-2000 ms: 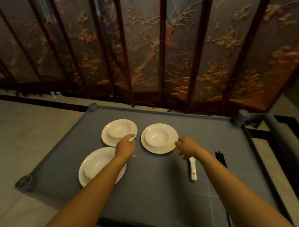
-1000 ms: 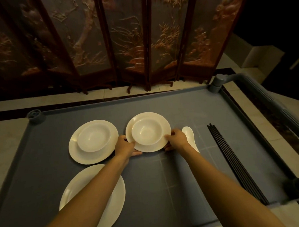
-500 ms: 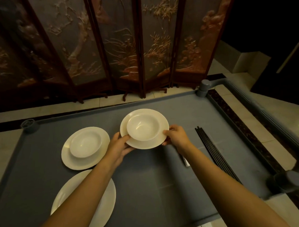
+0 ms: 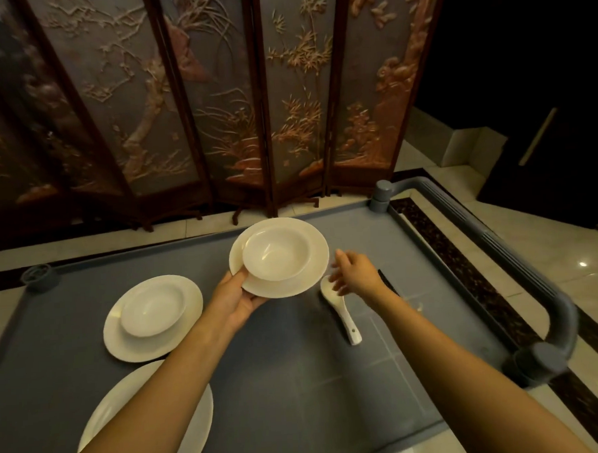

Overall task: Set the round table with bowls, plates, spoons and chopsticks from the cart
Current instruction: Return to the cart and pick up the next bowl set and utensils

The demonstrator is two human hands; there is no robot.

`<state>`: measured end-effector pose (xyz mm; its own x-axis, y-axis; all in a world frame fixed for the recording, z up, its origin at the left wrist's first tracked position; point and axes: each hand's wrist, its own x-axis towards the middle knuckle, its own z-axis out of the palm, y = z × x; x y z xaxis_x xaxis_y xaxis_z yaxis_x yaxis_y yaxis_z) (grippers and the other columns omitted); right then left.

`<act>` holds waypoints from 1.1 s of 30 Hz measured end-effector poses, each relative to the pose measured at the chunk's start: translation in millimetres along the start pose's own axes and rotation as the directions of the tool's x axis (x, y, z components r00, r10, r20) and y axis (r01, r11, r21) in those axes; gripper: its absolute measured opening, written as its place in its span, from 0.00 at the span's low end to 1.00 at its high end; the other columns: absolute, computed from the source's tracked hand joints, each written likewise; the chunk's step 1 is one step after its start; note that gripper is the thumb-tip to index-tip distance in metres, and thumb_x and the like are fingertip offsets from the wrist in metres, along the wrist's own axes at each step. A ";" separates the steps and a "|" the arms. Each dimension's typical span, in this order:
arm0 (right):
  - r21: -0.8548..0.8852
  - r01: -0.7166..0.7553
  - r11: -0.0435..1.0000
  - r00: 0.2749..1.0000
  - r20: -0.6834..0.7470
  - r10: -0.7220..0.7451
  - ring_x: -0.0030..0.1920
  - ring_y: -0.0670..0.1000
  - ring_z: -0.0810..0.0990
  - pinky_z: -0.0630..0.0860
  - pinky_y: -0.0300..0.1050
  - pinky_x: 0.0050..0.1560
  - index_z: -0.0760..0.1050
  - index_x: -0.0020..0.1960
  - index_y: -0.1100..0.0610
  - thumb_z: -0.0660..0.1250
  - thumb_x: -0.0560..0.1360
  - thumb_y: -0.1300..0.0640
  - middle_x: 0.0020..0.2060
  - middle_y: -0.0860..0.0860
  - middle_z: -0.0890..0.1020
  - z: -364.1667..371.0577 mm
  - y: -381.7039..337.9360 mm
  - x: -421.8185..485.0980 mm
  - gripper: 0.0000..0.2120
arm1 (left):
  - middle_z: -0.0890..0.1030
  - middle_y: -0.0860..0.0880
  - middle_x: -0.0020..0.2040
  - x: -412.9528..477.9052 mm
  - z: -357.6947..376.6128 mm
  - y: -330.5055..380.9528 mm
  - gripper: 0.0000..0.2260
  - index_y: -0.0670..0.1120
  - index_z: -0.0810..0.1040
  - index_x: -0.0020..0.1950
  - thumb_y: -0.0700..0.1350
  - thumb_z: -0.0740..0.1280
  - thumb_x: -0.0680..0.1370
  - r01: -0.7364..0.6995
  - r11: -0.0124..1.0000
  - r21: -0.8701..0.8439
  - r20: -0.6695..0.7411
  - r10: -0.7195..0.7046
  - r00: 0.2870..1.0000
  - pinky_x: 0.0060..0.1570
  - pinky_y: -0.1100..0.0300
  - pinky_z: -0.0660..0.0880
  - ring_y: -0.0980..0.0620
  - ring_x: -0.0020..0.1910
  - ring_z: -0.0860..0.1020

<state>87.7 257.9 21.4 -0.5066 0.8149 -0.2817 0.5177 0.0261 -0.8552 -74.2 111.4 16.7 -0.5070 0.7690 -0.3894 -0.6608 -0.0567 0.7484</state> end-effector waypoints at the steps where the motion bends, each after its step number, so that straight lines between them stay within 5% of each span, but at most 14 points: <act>1: -0.245 0.002 0.970 0.999 -0.033 -0.010 0.39 0.56 0.79 0.77 0.49 0.40 0.74 0.53 0.65 0.55 0.80 0.48 0.44 0.61 0.82 -0.4 8.3 2.0 0.21 | 0.80 0.46 0.54 0.0 1.9 0.2 0.13 0.52 0.72 0.61 0.42 0.64 0.78 0.000 1.000 0.003 -0.010 0.000 1.000 0.37 0.49 0.82 0.46 0.54 0.78; 3: -0.569 -0.009 0.822 1.000 -0.007 0.007 0.46 0.56 0.77 0.71 0.47 0.43 0.73 0.56 0.63 0.59 0.78 0.44 0.52 0.60 0.80 3.7 25.7 -0.1 0.22 | 0.79 0.46 0.53 -0.1 4.3 1.0 0.13 0.52 0.71 0.62 0.42 0.63 0.78 -0.002 1.000 0.002 -0.024 0.002 1.000 0.35 0.50 0.82 0.47 0.52 0.78; 5: -0.645 -0.015 0.764 0.996 0.058 0.068 0.54 0.58 0.78 0.72 0.48 0.46 0.69 0.61 0.62 0.64 0.75 0.42 0.57 0.59 0.78 12.5 39.8 -6.0 0.26 | 0.79 0.46 0.53 -0.2 5.0 1.6 0.10 0.52 0.73 0.58 0.42 0.63 0.79 -0.004 1.000 0.000 -0.024 0.004 1.000 0.36 0.49 0.82 0.47 0.52 0.78; 14: -0.630 -0.058 0.775 0.997 -0.002 0.073 0.57 0.60 0.78 0.77 0.52 0.54 0.70 0.62 0.61 0.65 0.75 0.54 0.58 0.59 0.78 26.2 51.4 -12.5 0.18 | 0.81 0.47 0.52 -0.5 0.7 -1.5 0.09 0.54 0.73 0.55 0.42 0.64 0.77 0.022 1.000 -0.009 -0.051 -0.022 0.998 0.35 0.48 0.82 0.47 0.51 0.79; 20: -0.678 -0.053 0.733 0.998 -0.062 0.014 0.56 0.60 0.78 0.75 0.53 0.50 0.68 0.59 0.62 0.60 0.78 0.55 0.57 0.60 0.77 21.9 54.0 -15.6 0.14 | 0.80 0.47 0.53 1.1 3.6 -7.7 0.13 0.53 0.71 0.61 0.43 0.64 0.78 0.025 0.999 0.020 -0.037 -0.024 0.999 0.38 0.48 0.81 0.47 0.52 0.79; 27: -0.441 -0.156 0.884 0.968 -0.247 0.048 0.51 0.61 0.79 0.73 0.50 0.44 0.69 0.56 0.61 0.65 0.75 0.55 0.51 0.59 0.79 -29.7 78.9 -22.4 0.14 | 0.80 0.47 0.52 6.9 19.9 -15.7 0.07 0.54 0.75 0.53 0.43 0.64 0.78 0.040 0.999 0.026 -0.007 -0.039 0.999 0.36 0.49 0.81 0.47 0.51 0.79; 33: -0.535 -0.261 0.804 0.946 -0.309 0.102 0.39 0.58 0.77 0.75 0.48 0.36 0.72 0.45 0.60 0.59 0.76 0.57 0.42 0.59 0.80 -91.6 115.2 -37.9 0.07 | 0.81 0.46 0.51 11.6 34.7 -23.5 0.07 0.53 0.75 0.53 0.43 0.64 0.77 0.055 0.998 0.042 0.004 -0.055 0.998 0.33 0.51 0.81 0.47 0.50 0.80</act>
<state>229.8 283.0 -26.7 -0.2138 0.9520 -0.2191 0.9170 0.1183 -0.3809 -45.3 143.7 13.2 -0.4675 0.7737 -0.4275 -0.6639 0.0119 0.7477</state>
